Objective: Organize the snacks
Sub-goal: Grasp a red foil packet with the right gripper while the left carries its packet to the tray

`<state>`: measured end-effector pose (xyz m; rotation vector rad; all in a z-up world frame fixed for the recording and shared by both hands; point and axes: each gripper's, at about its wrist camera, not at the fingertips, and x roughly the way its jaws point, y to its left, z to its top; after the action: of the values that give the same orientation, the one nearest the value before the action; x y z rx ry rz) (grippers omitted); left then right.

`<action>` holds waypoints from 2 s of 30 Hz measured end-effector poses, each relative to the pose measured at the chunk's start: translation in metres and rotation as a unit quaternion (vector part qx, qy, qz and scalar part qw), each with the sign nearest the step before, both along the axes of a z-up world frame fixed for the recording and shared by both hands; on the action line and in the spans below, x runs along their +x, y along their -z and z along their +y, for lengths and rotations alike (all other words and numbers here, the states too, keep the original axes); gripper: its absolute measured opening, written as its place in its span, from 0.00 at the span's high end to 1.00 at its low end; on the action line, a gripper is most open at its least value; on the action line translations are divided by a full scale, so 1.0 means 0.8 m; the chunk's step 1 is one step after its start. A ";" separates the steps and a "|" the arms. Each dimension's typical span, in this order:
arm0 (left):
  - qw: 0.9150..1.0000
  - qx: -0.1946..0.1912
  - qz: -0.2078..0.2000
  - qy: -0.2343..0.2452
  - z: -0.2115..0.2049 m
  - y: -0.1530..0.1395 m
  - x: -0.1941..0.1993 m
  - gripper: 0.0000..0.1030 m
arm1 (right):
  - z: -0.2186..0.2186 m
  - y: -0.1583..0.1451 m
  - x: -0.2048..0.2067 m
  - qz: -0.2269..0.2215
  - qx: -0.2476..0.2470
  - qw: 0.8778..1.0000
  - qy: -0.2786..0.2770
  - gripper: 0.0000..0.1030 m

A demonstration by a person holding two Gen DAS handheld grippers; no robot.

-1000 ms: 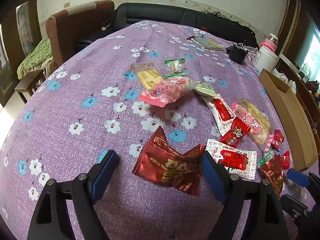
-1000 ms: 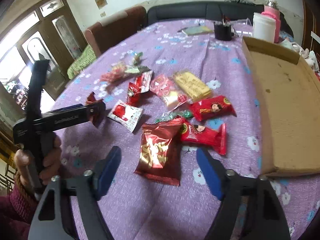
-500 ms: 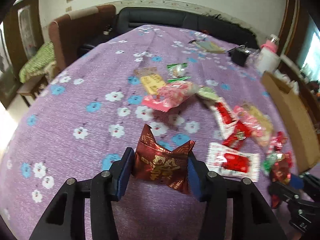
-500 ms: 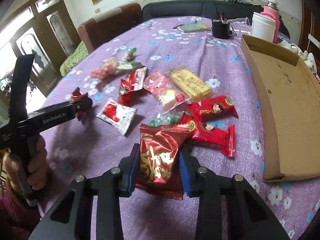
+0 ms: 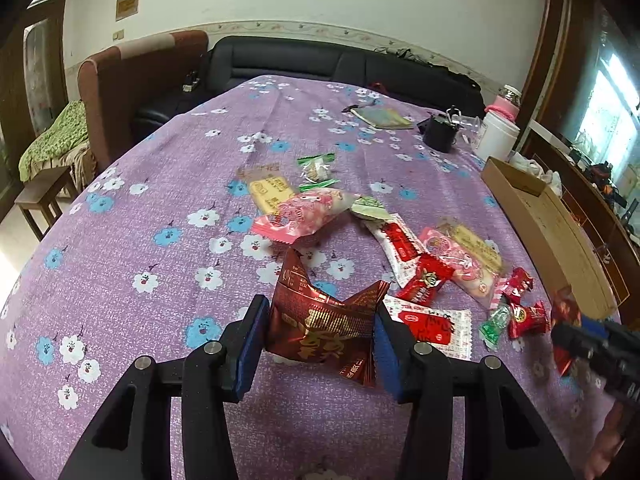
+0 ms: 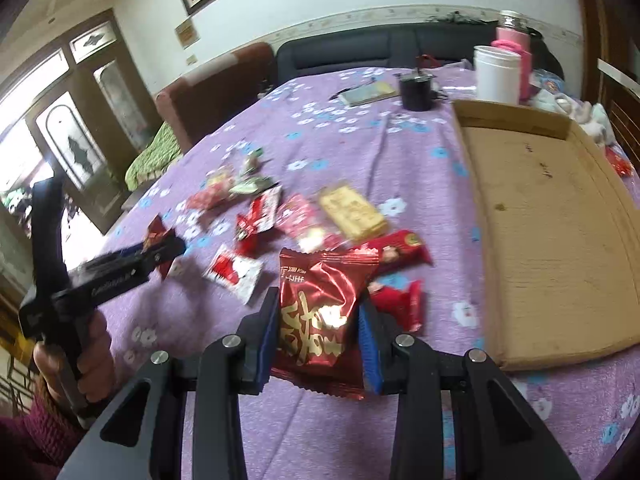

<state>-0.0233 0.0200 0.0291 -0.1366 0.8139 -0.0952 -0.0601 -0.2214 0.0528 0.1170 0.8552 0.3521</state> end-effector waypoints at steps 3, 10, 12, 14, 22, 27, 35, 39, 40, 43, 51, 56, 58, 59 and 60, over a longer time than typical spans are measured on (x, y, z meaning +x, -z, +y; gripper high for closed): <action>1.000 0.004 -0.004 0.007 -0.008 -0.004 -0.006 0.49 | -0.018 -0.009 0.006 -0.006 0.002 1.000 0.018 0.66; 0.999 0.001 -0.006 0.049 -0.049 -0.027 -0.018 0.49 | -0.074 -0.044 0.036 -0.022 0.004 0.997 0.077 0.66; 0.998 -0.001 -0.006 0.062 -0.065 -0.037 -0.016 0.49 | -0.092 -0.050 0.052 -0.028 0.001 0.995 0.099 0.66; 0.997 -0.003 -0.006 0.076 -0.083 -0.047 -0.012 0.49 | -0.109 -0.052 0.070 -0.028 -0.001 0.993 0.118 0.66; 0.987 0.001 -0.008 0.162 -0.216 -0.082 0.016 0.49 | -0.212 -0.014 0.114 -0.009 0.056 0.980 0.192 0.66; 0.978 0.011 0.006 0.206 -0.315 -0.065 0.049 0.49 | -0.250 -0.007 0.111 -0.017 0.036 0.974 0.222 0.66; 0.965 0.063 0.021 0.254 -0.402 -0.011 0.059 0.49 | -0.260 0.014 0.119 0.012 0.034 0.973 0.228 0.66; 0.963 0.069 0.018 0.260 -0.401 -0.001 0.062 0.48 | -0.252 0.015 0.119 0.012 0.024 0.974 0.227 0.66; 0.963 0.068 0.016 0.262 -0.401 0.000 0.062 0.47 | -0.251 0.016 0.118 0.013 0.022 0.973 0.228 0.65; 0.961 0.071 0.005 0.267 -0.402 0.000 0.058 0.46 | -0.252 0.020 0.119 0.019 0.023 0.972 0.234 0.65; 0.957 0.077 -0.013 0.279 -0.401 -0.003 0.043 0.45 | -0.253 0.020 0.118 0.021 0.027 0.970 0.241 0.62; 0.958 0.070 -0.021 0.278 -0.397 -0.010 0.038 0.35 | -0.259 0.008 0.109 0.005 0.038 0.968 0.249 0.59; 0.959 0.069 -0.026 0.274 -0.394 -0.014 0.037 0.35 | -0.261 0.001 0.104 -0.005 0.043 0.966 0.253 0.59; 0.960 0.068 -0.027 0.272 -0.394 -0.015 0.037 0.35 | -0.260 -0.001 0.103 -0.009 0.045 0.966 0.253 0.58; 0.960 0.067 -0.028 0.270 -0.393 -0.016 0.037 0.35 | -0.260 -0.004 0.101 -0.012 0.047 0.966 0.253 0.58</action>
<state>0.0063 -0.2942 0.0421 0.2199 0.7809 -0.5551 0.0208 -0.4292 0.0560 0.4101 0.7530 -0.0860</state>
